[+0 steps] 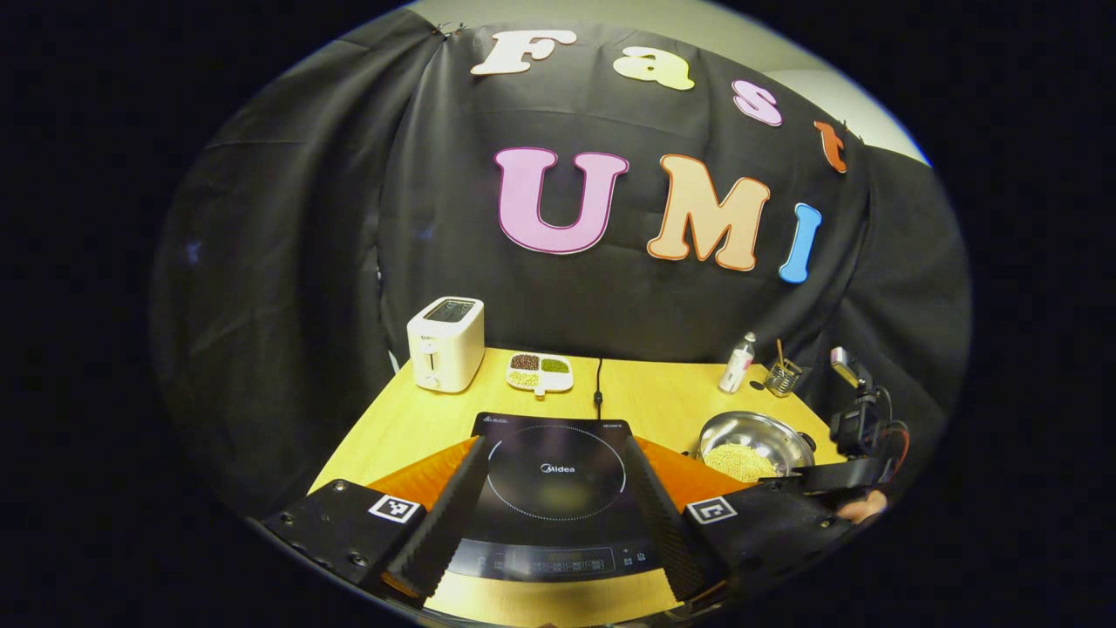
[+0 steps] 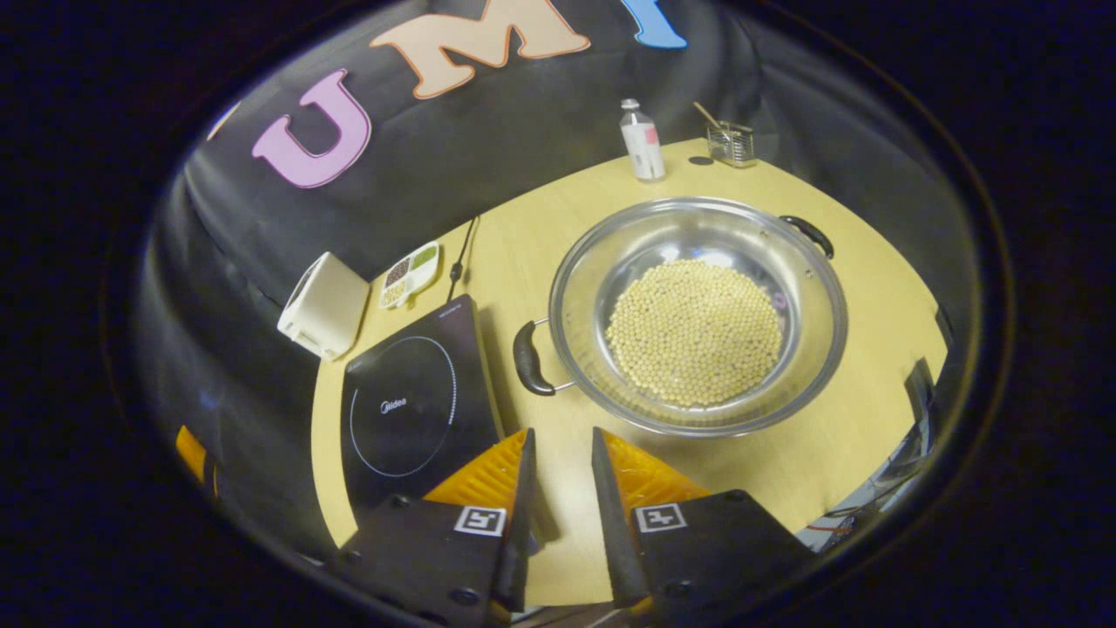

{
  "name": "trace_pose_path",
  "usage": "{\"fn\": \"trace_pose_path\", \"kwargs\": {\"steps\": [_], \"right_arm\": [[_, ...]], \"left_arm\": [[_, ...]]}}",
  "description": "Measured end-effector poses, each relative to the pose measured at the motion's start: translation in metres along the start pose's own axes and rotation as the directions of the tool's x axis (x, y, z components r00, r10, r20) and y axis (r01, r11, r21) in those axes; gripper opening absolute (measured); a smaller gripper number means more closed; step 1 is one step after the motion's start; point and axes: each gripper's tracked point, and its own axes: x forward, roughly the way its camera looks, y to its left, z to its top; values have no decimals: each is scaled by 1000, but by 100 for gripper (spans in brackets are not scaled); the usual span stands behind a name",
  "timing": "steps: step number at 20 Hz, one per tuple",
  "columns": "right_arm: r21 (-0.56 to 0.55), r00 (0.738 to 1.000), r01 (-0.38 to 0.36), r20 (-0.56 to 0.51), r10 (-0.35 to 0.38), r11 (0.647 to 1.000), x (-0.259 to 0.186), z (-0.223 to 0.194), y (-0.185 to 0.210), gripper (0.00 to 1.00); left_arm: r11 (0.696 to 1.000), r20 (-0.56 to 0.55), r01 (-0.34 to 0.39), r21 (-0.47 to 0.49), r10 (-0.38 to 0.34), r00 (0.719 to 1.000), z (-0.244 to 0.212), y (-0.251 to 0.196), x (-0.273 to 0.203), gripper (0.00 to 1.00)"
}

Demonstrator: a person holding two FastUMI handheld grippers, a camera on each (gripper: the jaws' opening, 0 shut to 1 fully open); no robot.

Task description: First push the handle of the pot to place it horizontally, then grasp the pot with both hands and set it on the induction cooktop.

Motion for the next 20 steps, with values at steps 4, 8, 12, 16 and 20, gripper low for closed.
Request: {"fn": "trace_pose_path", "kwargs": {"steps": [4, 8, 12, 16, 20], "right_arm": [[-59, 999, -31, 36, 34, 998, -35, 9, -22, 70], [-75, 995, 3, 97, 4, 997, -64, 34, -62, 100], [-48, 990, 44, 133, -37, 998, -78, 75, -107, 94], [-92, 984, 78, 165, -62, 993, -73, 131, -153, 94], [-122, 984, 82, 170, -61, 989, -49, 189, -187, 94]], "left_arm": [[1000, -35, 17, 4, -16, 999, -14, -12, -3, 95], [999, -68, 36, 15, -35, 997, -23, -32, -1, 95], [998, -94, 67, 11, -65, 993, -31, -68, 9, 94], [997, -137, 66, -34, -70, 988, -41, -111, 33, 94], [999, -188, 24, -40, -32, 982, -46, -146, 63, 95]]}}
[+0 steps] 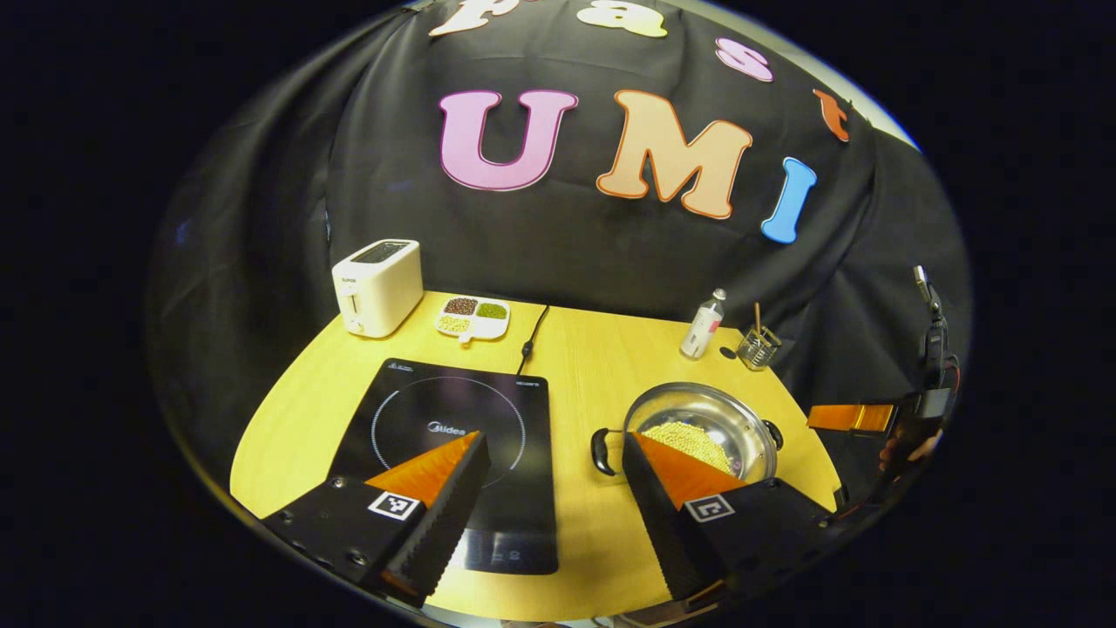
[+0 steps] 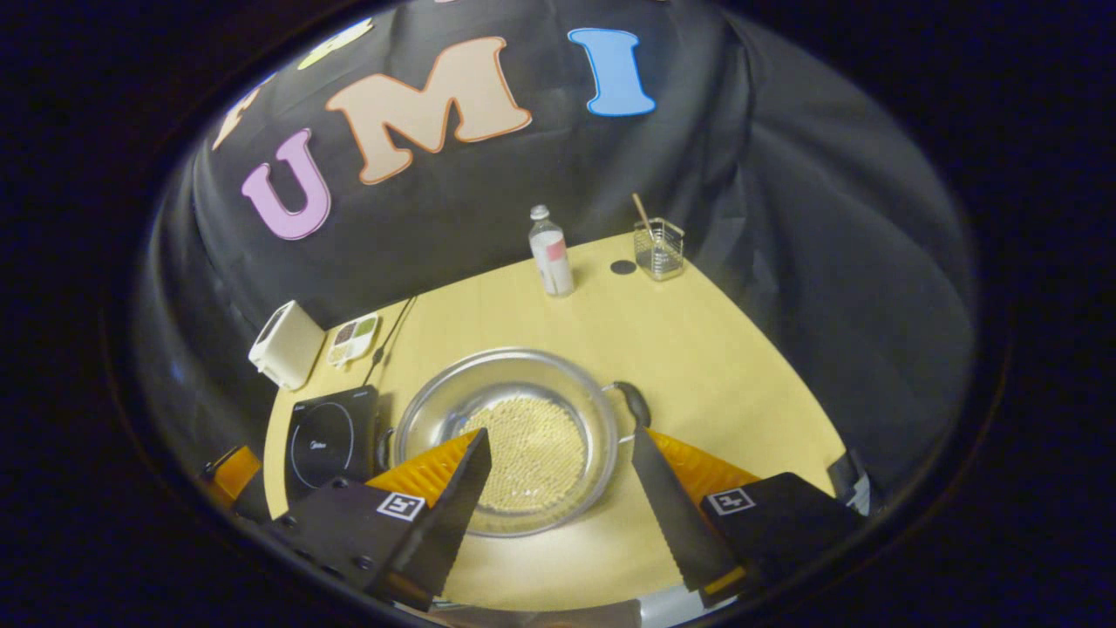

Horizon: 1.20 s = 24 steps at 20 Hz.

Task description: First push the handle of the pot to place it horizontally, then grasp the pot with both hands and set it on the induction cooktop.

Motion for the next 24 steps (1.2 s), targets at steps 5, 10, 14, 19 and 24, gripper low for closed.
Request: {"fn": "trace_pose_path", "kwargs": {"steps": [5, 10, 14, 19, 24], "right_arm": [[26, 997, -49, -57, 50, 998, 45, 28, -28, 100], [-36, 977, -130, -173, 122, 991, 91, 20, -38, 94], [-95, 945, -197, -284, 163, 976, 122, -2, -33, 94], [-141, 926, -206, -347, 147, 968, 145, -21, -37, 95], [-96, 883, -225, -441, 162, 970, 158, -45, -37, 95]], "left_arm": [[999, -71, -23, 33, 25, 997, -1, -36, 37, 95], [998, -154, -45, 40, 50, 987, -15, -56, 74, 95], [996, -222, -83, 31, 88, 971, -35, -56, 99, 95], [994, -323, -100, 49, 111, 940, -63, -54, 129, 100], [995, -389, -103, 20, 102, 916, -86, -54, 149, 94]]}}
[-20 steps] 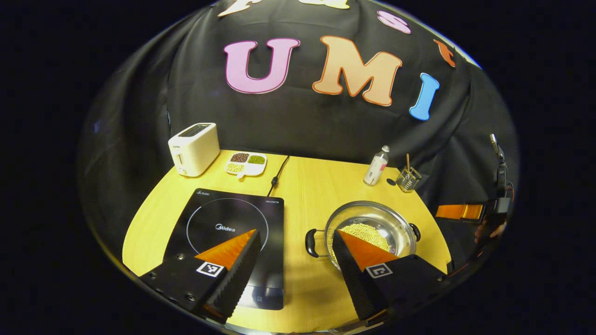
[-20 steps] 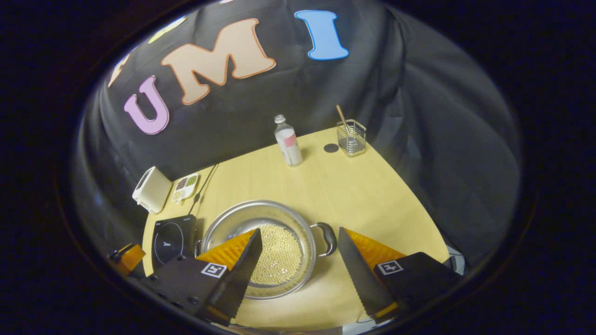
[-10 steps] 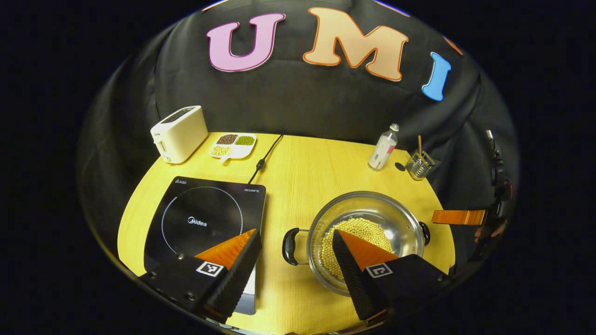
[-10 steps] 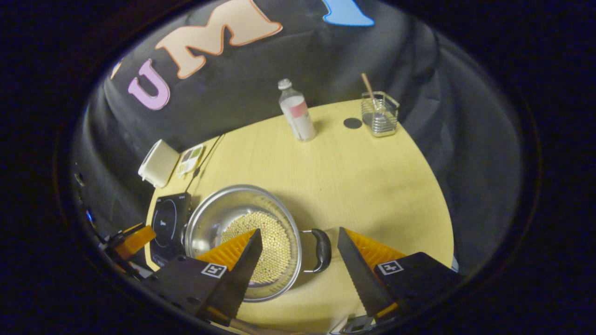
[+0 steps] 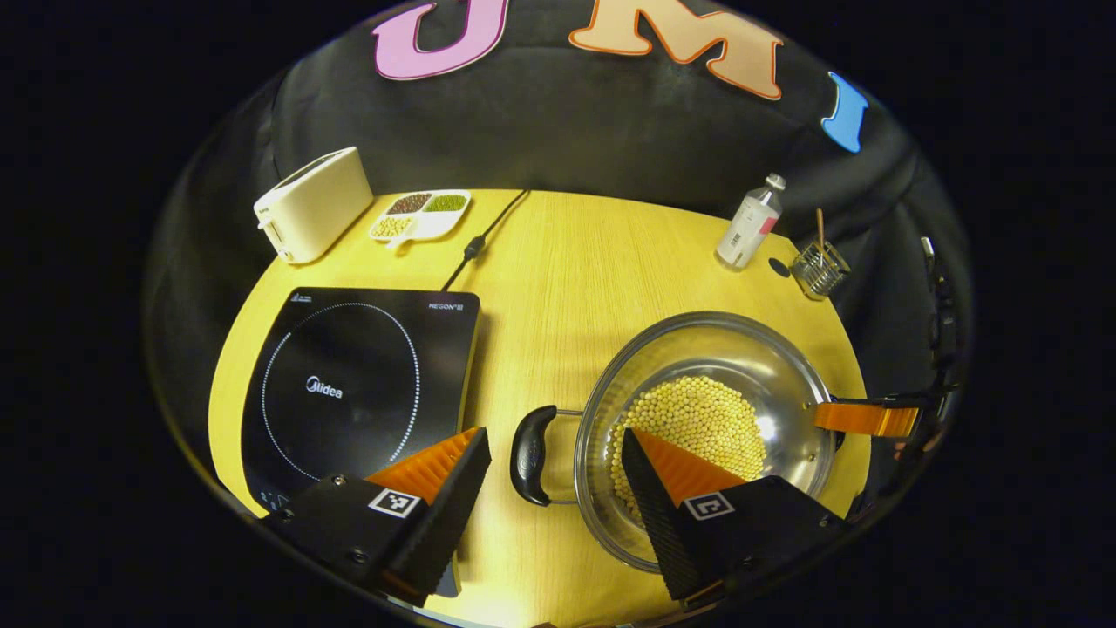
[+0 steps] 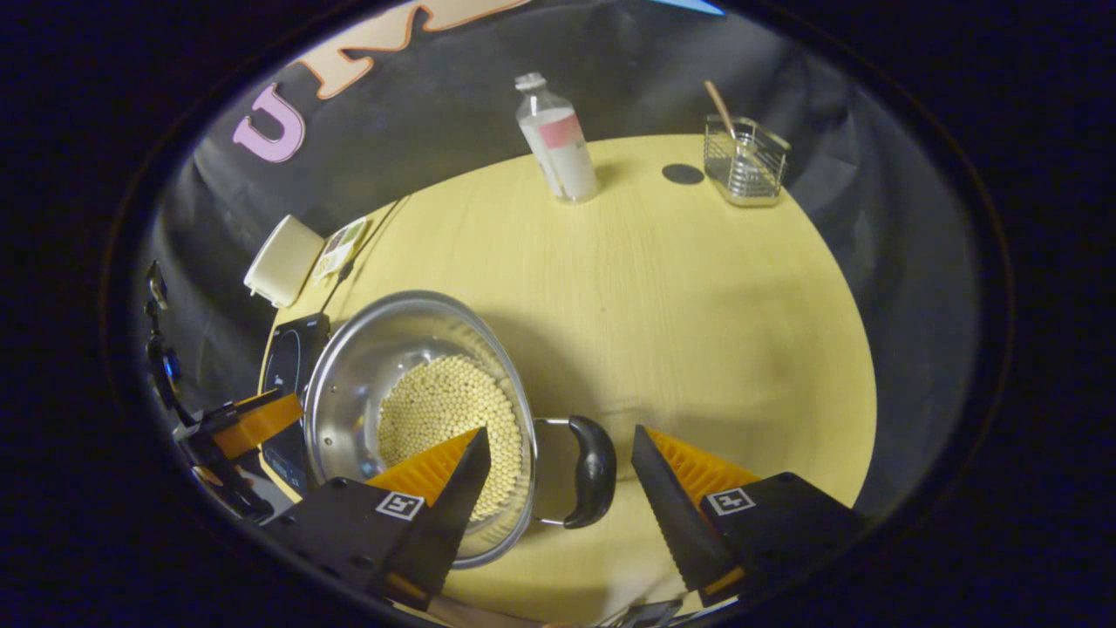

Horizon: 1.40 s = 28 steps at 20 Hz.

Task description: First push the handle of the pot to place it horizontally, then grasp the pot with both hands and set it on the induction cooktop.

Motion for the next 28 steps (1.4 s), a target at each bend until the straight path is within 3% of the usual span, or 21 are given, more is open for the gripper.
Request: {"fn": "trace_pose_path", "kwargs": {"steps": [1, 2, 3, 5, 6, 7, 8, 9, 11, 12, 14, 15, 17, 19, 20, 23, 24, 28], "right_arm": [[13, 1000, -10, -20, 10, 1000, 5, -6, 1, 100], [29, 999, -21, -38, 22, 999, 9, -11, 3, 95], [49, 998, -35, -53, 38, 998, 12, -16, 7, 100], [91, 994, -62, -79, 69, 994, 18, -25, 12, 100], [111, 993, -63, -93, 73, 992, 21, -29, 12, 99], [125, 992, -65, -102, 78, 990, 24, -33, 11, 91], [133, 991, -63, -108, 78, 989, 26, -35, 10, 98], [149, 991, -65, -106, 81, 987, 29, -34, 10, 98], [160, 990, -33, -130, 54, 987, 35, -39, -2, 80], [202, 985, -57, -150, 88, 978, 35, -41, -1, 60], [245, 973, -87, -187, 135, 966, 48, -44, 3, 58], [252, 970, -96, -194, 147, 963, 43, -48, 6, 51], [253, 972, -96, -184, 145, 963, 40, -44, 5, 54], [276, 969, -115, -181, 169, 954, 36, -47, 9, 53], [295, 965, -130, -181, 189, 946, 35, -49, 12, 48], [336, 955, -173, -172, 241, 926, 32, -52, 19, 48], [337, 955, -185, -160, 250, 923, 29, -51, 20, 47], [327, 959, -192, -139, 247, 925, 20, -53, 22, 47]], "left_arm": [[1000, -19, 1, -5, -1, 1000, -4, 0, 5, 94], [1000, -42, 6, -11, -6, 999, -10, 1, 9, 94], [1000, -63, 10, -18, -11, 998, -14, 1, 13, 94], [999, -96, 15, -37, -19, 995, -20, 3, 18, 94], [999, -110, 19, -48, -24, 994, -23, 4, 21, 94], [998, -120, 25, -56, -32, 992, -25, 5, 22, 94], [998, -131, 30, -59, -37, 991, -27, 5, 22, 94], [998, -142, 37, -58, -44, 989, -30, 5, 23, 94], [996, -177, 55, -64, -65, 982, -37, 4, 25, 92], [995, -196, 64, -75, -78, 977, -41, 3, 27, 89], [991, -232, 71, -115, -97, 968, -50, 1, 33, 82], [987, -255, 76, -144, -111, 961, -56, -1, 34, 84], [971, -246, 71, -227, -127, 961, -58, -4, 40, 58], [955, -233, 75, -286, -145, 962, -55, -3, 35, 55], [954, -229, 71, -290, -141, 963, -55, -2, 34, 50], [959, -183, 72, -273, -125, 975, -48, -2, 25, 48], [961, -163, 79, -265, -126, 979, -45, -3, 20, 43], [956, -150, 98, -276, -144, 978, -53, -7, 13, 37]]}}
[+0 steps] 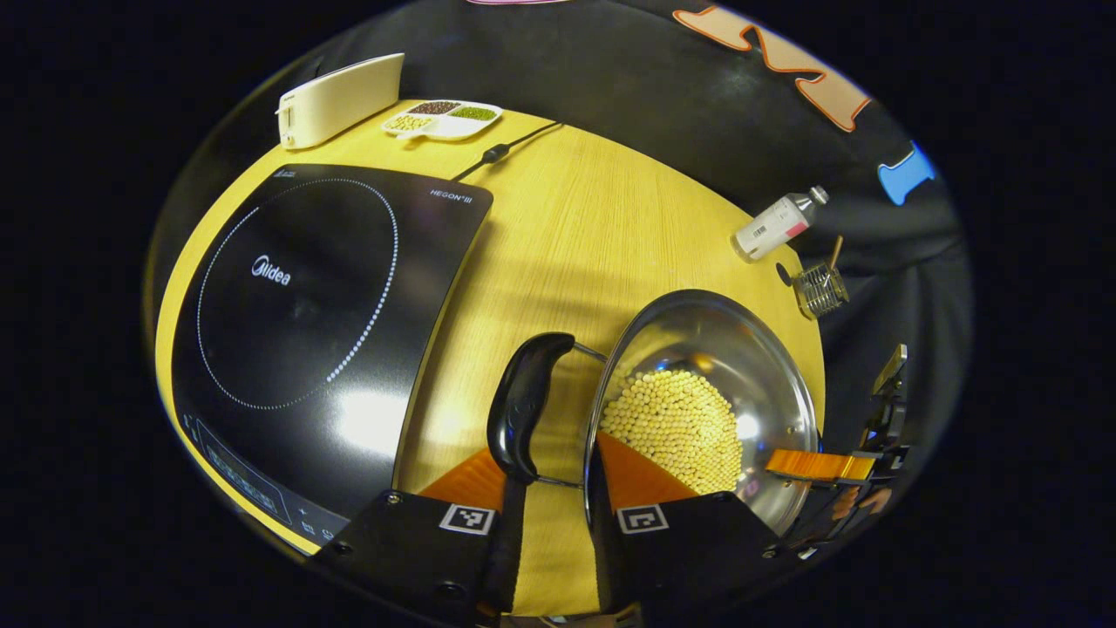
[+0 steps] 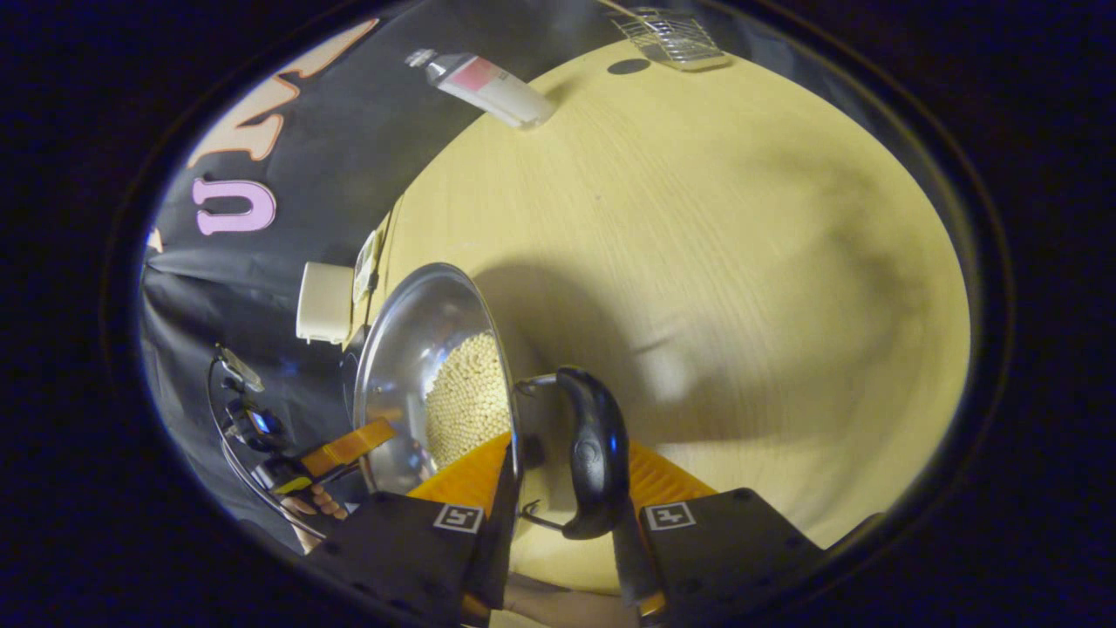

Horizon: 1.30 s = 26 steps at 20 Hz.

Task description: First push the handle of the pot to place it horizontally, then grasp the pot with both hands and set it on the induction cooktop.

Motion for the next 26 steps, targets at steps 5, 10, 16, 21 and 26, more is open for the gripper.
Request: {"fn": "trace_pose_path", "kwargs": {"steps": [5, 10, 16, 21, 26], "right_arm": [[-58, 999, 20, 46, -17, 998, 16, 0, 17, 52], [-93, 999, -6, 52, 11, 996, 16, -5, 18, 52], [-64, 1000, -2, 27, 3, 998, 25, -5, 4, 52], [-71, 1000, -13, 26, 15, 997, 25, -3, 5, 52], [-74, 1000, -17, 24, 19, 997, 25, -3, 5, 47]], "left_arm": [[999, -6, -6, 37, 7, 1000, -25, 3, 1, 35], [987, 15, -54, 152, 53, 998, -29, 6, 10, 12], [974, 41, -148, 173, 143, 989, -15, 32, -1, 59], [980, -1, -103, 170, 105, 994, 2, 27, 1, 93], [962, -78, -82, 259, 105, 991, 20, 18, 22, 87]]}}
